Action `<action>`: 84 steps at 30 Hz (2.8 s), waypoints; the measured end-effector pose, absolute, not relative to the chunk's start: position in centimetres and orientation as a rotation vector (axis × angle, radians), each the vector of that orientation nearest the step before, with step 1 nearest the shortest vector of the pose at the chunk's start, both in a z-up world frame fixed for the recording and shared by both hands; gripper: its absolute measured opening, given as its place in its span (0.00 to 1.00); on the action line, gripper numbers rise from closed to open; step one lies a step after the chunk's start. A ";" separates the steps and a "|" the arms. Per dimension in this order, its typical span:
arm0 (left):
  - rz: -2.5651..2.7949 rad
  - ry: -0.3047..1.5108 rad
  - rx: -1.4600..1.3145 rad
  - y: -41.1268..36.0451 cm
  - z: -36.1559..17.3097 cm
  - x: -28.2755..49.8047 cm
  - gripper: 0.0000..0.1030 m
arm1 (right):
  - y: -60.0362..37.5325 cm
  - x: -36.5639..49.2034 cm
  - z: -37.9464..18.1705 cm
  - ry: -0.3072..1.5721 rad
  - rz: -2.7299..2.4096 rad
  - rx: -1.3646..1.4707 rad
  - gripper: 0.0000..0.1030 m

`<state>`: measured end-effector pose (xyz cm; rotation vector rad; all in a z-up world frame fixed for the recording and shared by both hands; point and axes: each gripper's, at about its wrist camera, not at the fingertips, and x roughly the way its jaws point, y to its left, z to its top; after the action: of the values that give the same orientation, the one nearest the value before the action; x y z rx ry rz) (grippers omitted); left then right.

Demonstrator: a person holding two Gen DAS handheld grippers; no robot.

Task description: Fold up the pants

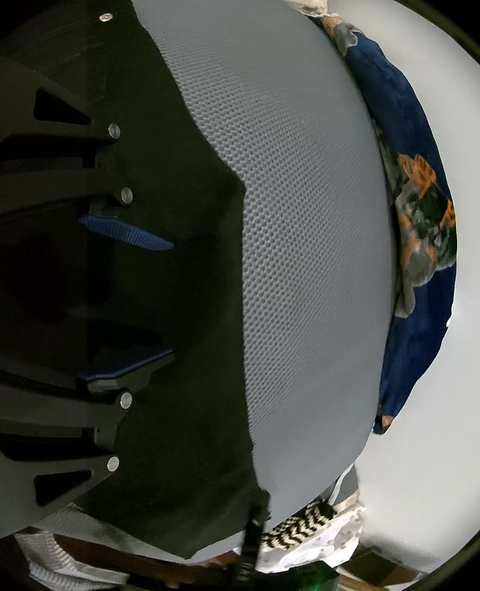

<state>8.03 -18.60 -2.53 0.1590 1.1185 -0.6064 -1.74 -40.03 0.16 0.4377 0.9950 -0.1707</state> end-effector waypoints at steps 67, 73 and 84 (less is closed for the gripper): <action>-0.506 0.951 0.100 -6.5 4.6 5.1 0.61 | -27.2 5.4 -0.4 1.024 0.229 0.749 0.09; -0.484 0.947 0.043 -3.1 4.2 4.5 0.61 | -20.0 8.6 -4.5 1.179 0.266 0.590 0.09; -0.583 1.015 -0.057 -3.7 3.2 3.7 0.61 | -18.9 7.7 -3.0 1.160 0.256 0.589 0.35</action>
<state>3.68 -3.71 3.17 -0.0569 1.0147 -0.5833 7.73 -18.89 -3.04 0.5892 1.1595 0.2559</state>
